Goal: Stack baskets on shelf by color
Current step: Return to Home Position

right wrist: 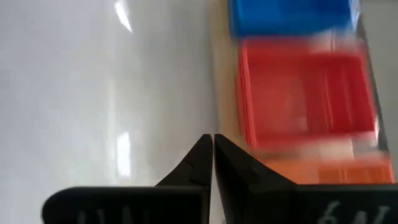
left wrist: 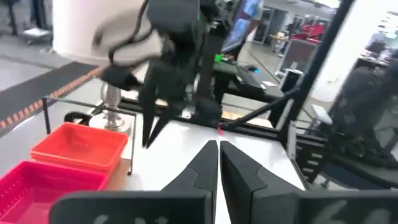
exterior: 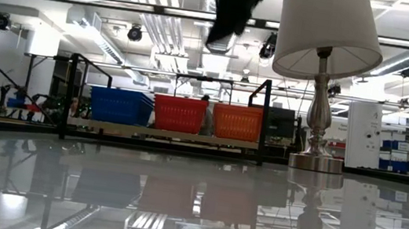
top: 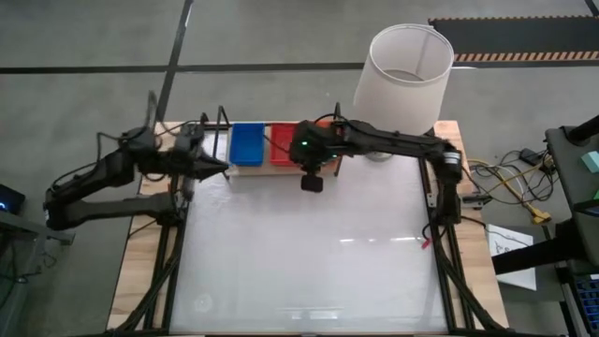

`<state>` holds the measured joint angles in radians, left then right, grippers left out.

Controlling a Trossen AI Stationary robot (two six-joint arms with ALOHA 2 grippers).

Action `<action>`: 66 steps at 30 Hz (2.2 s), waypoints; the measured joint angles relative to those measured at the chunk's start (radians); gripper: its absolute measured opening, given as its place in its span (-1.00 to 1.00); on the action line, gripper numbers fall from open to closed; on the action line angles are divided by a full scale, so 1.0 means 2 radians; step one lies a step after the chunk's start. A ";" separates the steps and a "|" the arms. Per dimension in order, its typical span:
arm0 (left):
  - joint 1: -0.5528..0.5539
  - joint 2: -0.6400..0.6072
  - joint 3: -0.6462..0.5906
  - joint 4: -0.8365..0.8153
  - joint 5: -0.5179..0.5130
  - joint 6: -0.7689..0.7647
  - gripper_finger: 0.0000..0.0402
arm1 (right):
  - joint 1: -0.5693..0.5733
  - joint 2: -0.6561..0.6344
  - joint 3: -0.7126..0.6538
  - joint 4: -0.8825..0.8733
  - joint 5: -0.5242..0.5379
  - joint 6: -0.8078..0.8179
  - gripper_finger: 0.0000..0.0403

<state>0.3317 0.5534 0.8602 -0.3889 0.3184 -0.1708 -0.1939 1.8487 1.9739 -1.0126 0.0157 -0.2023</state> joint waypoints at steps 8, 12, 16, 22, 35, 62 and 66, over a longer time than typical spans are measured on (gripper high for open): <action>0.000 -0.133 -0.042 -0.042 0.009 0.009 -1.00 | 0.025 -0.151 -0.207 0.268 -0.053 0.022 -0.96; 0.000 -0.181 -0.096 -0.045 0.008 0.010 -1.00 | 0.025 -0.223 -0.325 0.363 -0.050 0.061 -0.96; 0.000 -0.237 -0.139 -0.031 0.072 0.018 -1.00 | 0.026 -0.297 -0.421 0.430 -0.052 0.110 -0.96; 0.000 -0.261 -0.162 -0.033 0.065 0.027 -1.00 | 0.025 -0.403 -0.525 0.468 -0.043 0.182 -0.96; -0.001 -0.227 -0.265 0.098 0.112 0.144 -1.00 | 0.058 -0.557 -0.707 0.575 -0.025 0.062 -0.96; -0.001 -0.199 -0.426 0.291 0.103 0.154 -1.00 | 0.058 -0.843 -0.954 0.693 0.007 0.059 -0.96; -0.001 -0.191 -0.426 0.291 0.103 0.154 -1.00 | 0.057 -0.883 -0.981 0.691 0.006 0.050 -0.96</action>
<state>0.3305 0.1718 0.0074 0.1928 0.5251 0.1375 -0.0790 0.0831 0.0120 0.3704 0.0280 -0.1021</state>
